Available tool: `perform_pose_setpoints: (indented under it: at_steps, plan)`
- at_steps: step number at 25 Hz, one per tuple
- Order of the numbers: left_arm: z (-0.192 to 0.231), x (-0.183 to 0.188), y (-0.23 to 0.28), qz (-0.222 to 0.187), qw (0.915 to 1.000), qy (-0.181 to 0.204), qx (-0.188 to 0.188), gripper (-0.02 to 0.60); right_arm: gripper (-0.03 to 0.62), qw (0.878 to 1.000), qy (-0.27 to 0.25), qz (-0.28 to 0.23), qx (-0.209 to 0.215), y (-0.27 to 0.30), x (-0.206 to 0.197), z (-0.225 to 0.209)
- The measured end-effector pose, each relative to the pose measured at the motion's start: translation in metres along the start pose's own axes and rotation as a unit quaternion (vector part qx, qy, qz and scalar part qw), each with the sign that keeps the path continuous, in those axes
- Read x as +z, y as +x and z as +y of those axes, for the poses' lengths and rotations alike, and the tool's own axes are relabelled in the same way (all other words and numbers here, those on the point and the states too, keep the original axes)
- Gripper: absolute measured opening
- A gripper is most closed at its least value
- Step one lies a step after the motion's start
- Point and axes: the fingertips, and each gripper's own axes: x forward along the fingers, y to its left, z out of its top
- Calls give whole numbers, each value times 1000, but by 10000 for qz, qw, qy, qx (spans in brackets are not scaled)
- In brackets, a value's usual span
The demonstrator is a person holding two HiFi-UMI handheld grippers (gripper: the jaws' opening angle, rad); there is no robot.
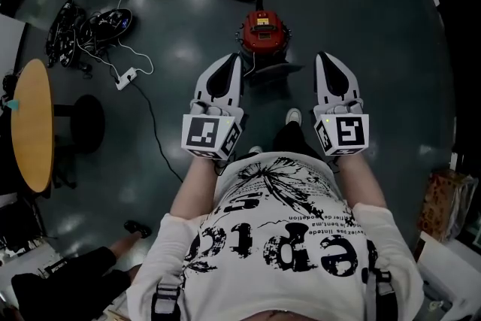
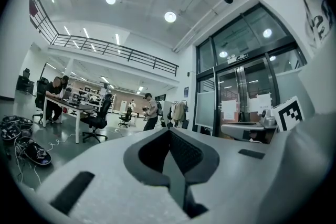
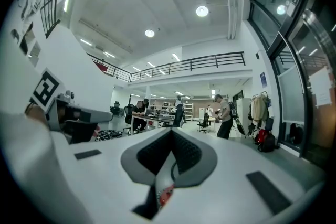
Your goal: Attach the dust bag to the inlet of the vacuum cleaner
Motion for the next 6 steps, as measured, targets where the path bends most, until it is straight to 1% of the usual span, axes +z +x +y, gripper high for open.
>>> perform_pose_setpoints:
  at_steps: [6]
  plan:
    - [8,-5,7,65,10000,-39,-24,3,2,10000,-30,74,52,10,-6,3]
